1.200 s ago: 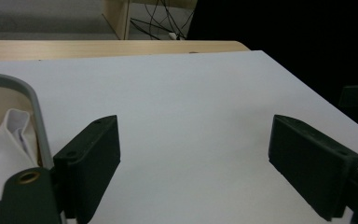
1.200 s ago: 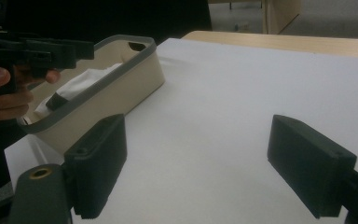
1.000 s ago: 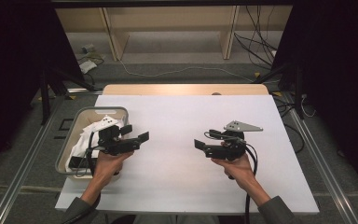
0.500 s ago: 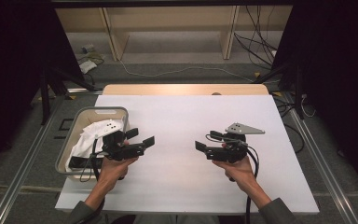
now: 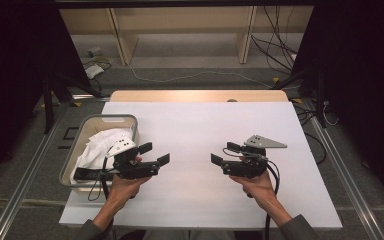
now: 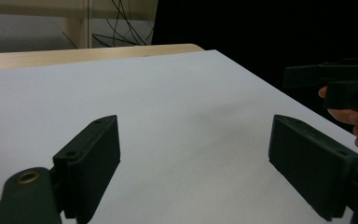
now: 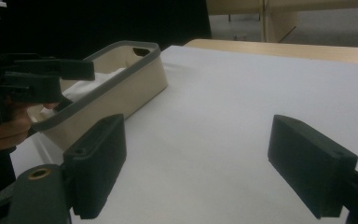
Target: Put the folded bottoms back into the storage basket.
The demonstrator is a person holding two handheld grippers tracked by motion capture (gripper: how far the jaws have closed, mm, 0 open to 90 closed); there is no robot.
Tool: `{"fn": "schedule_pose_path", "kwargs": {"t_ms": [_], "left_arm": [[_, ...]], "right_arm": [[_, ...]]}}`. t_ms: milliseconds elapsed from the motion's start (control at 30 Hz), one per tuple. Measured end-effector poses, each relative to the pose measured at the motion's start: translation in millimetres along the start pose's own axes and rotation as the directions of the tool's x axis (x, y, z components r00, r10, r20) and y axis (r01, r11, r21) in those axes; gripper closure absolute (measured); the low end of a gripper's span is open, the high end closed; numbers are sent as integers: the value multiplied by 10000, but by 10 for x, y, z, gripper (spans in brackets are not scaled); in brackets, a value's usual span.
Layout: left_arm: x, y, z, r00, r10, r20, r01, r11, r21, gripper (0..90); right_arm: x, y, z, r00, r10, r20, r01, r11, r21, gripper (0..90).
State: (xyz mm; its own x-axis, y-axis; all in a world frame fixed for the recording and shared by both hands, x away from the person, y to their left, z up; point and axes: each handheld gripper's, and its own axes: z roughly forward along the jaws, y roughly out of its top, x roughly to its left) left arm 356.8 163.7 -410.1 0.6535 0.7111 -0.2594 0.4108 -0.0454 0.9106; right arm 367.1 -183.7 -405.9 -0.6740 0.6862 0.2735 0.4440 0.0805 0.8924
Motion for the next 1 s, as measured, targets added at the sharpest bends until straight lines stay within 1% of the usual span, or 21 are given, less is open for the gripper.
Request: {"fn": "schedule_pose_path", "kwargs": {"t_ms": [33, 100, 300, 500, 600, 700, 867, 1000], "left_arm": [[-12, -27, -8, 9998, 189, 3, -189, 9998, 63, 161], [-36, -73, -28, 9991, 426, 13, -426, 9989, 206, 161], [-84, -138, -137, 9969, 783, 29, -783, 9967, 220, 158], [-111, -166, -226, 9962, 870, -26, -870, 9961, 126, 158], [-133, -185, -243, 9963, 852, 49, -853, 9963, 143, 158], [-167, -198, -260, 9958, 908, 143, -910, 9957, 155, 158], [-214, -220, -289, 9923, 1197, 317, -1204, 9924, 232, 157], [-225, -239, -301, 9915, 1257, 327, -1265, 9917, 221, 156]], "right_arm": [[6, -11, -6, 10000, -12, -12, 12, 10000, 13, 202], [19, -37, -15, 10000, -39, -42, 39, 10000, 54, 201], [40, -97, -64, 9999, -94, -106, 95, 9999, 47, 197], [35, -137, -123, 10000, -46, -47, 46, 10000, -26, 195], [35, -157, -163, 10000, -46, -10, 46, 9999, -101, 195], [39, -189, -203, 10000, -78, 32, 78, 10000, -55, 187], [27, -224, -274, 9998, -106, 187, 107, 9999, -50, 170], [5, -257, -332, 9993, -141, 346, 143, 9999, -56, 161]]}}
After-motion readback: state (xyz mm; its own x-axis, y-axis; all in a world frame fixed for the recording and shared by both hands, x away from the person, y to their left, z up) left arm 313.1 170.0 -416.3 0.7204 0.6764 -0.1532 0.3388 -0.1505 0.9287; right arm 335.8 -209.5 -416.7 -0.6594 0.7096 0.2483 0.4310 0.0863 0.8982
